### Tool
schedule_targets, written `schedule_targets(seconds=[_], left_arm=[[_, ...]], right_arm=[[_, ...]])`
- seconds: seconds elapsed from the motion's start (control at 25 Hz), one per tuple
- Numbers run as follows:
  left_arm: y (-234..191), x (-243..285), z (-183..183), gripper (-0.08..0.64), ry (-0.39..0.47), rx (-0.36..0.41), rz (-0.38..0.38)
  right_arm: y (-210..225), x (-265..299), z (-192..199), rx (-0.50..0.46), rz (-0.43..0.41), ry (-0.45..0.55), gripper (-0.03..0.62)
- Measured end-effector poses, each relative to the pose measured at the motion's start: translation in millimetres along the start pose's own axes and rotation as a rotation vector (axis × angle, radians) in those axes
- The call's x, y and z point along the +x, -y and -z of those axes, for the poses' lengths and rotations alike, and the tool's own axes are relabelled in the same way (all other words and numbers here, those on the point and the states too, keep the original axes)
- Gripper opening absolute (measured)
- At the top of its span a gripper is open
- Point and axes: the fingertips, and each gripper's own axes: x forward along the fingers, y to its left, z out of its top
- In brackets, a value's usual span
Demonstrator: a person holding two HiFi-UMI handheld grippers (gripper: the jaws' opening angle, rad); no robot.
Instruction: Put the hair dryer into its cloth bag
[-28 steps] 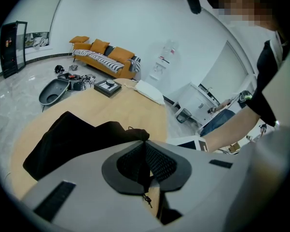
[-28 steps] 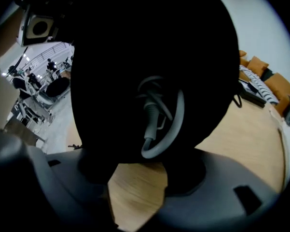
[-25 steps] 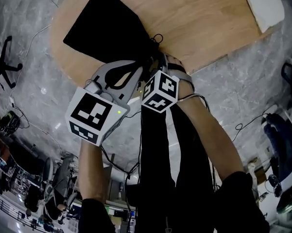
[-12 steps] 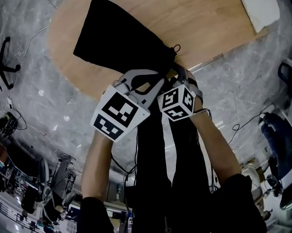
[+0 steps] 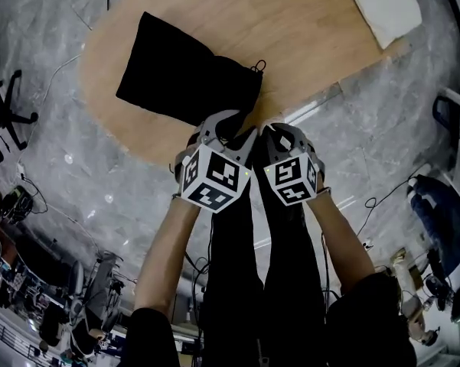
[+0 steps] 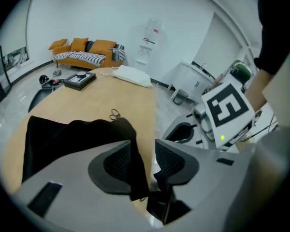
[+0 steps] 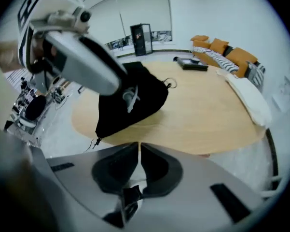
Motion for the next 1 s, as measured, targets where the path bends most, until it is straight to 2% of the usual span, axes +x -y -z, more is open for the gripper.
schedule_targets(seconds=[0.08,0.16,0.28,0.36,0.48,0.6,0.72,0.84,1.0], left_arm=[[21,-5,-7,0.168,0.032,-0.028,0.052],[36,-19,-18,0.187,0.080,-0.053,0.065],[45,-66,-41,0.176,0.183,-0.103,0.012],[42,-103,-56,0.130,0.242,-0.141,-0.051],[28,-147,-83,0.026,0.312,-0.198,-0.172],[23,-198,-111,0.015,0.378,-0.228,-0.255],[27,-249,-136,0.015,0.426,-0.212,-0.324],[38,-291,-150,0.015,0.461,-0.215,-0.351],[54,-327,-155,0.015,0.497,-0.247,-0.377]], right_arm=[[10,-23,-3,0.056,0.014,0.048,0.012],[18,-46,-11,0.119,0.015,0.092,0.011],[17,-82,-26,0.251,-0.006,0.111,0.011],[12,-111,-51,0.301,-0.014,0.151,0.011],[13,-162,-113,0.265,-0.024,0.334,0.009],[2,-219,-169,0.197,-0.020,0.462,0.009],[-16,-278,-216,0.158,-0.013,0.591,0.009],[-35,-315,-241,0.155,-0.015,0.604,0.009],[-53,-347,-253,0.209,-0.032,0.593,0.008]])
